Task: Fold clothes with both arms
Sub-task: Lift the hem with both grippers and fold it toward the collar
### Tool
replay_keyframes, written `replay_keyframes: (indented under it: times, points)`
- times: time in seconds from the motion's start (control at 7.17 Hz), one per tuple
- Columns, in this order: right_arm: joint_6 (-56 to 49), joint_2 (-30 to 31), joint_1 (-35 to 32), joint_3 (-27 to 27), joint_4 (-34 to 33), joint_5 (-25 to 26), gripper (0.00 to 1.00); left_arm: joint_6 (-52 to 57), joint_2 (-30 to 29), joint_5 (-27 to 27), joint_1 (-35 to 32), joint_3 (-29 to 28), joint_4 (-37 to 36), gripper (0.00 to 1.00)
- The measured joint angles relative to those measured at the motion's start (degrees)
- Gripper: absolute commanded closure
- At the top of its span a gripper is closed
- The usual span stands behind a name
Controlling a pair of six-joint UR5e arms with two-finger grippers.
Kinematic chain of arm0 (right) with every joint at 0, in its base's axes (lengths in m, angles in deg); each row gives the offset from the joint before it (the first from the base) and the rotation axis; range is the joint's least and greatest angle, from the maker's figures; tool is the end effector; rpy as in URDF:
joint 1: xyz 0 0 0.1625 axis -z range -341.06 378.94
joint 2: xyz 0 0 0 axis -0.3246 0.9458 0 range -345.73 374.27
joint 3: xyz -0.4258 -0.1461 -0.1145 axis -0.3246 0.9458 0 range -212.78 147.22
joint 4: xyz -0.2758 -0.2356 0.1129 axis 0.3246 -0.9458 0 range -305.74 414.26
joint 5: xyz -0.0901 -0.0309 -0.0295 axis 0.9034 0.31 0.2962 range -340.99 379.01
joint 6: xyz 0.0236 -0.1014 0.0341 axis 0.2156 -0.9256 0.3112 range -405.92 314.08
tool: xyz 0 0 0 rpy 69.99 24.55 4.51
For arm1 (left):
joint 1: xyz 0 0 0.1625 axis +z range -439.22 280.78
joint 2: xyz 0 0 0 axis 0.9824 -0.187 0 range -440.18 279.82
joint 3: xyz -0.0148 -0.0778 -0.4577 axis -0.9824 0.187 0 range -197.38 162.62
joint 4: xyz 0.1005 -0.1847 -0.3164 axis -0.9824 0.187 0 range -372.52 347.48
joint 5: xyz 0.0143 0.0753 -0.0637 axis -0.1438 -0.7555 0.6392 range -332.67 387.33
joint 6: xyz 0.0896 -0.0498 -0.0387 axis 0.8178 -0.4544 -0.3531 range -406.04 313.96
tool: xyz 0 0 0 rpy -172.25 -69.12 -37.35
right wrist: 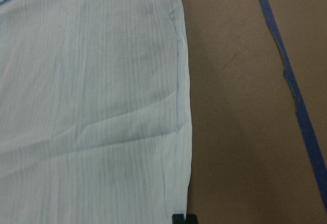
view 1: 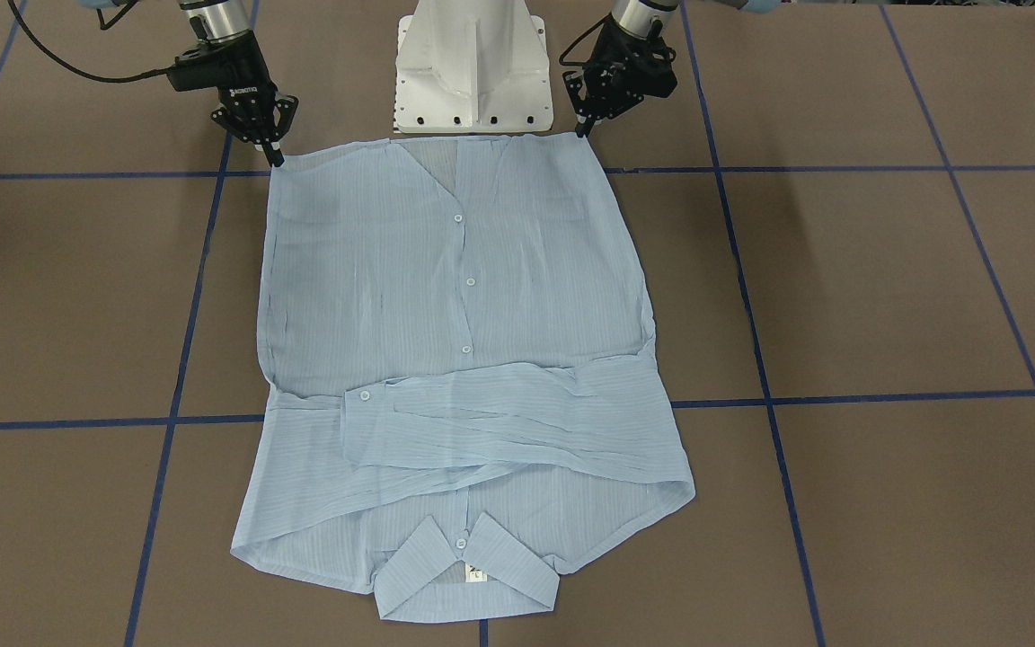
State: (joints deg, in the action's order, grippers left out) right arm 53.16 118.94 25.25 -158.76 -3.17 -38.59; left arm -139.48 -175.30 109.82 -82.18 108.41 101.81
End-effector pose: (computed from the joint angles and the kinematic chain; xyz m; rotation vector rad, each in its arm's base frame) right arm -0.3663 -0.1526 0.4565 0.3960 -0.9773 0.3093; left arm 0.4424 -0.1706 0.3471 0.1119 1.1389 -0.1738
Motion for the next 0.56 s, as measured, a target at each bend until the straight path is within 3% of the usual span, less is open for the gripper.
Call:
replay_keyframes:
  times: [0.28,0.56]
  points:
    - [0.09,1.32,-0.11,-11.44,-6.79,-3.11,1.0,0.09,0.92,2.68,0.01,13.72,-8.66,1.0]
    - [-0.01,-0.48,-3.88,-24.96,-20.23,-11.22,1.0,0.84,0.02,9.64,-2.26,25.13,-19.23,1.0]
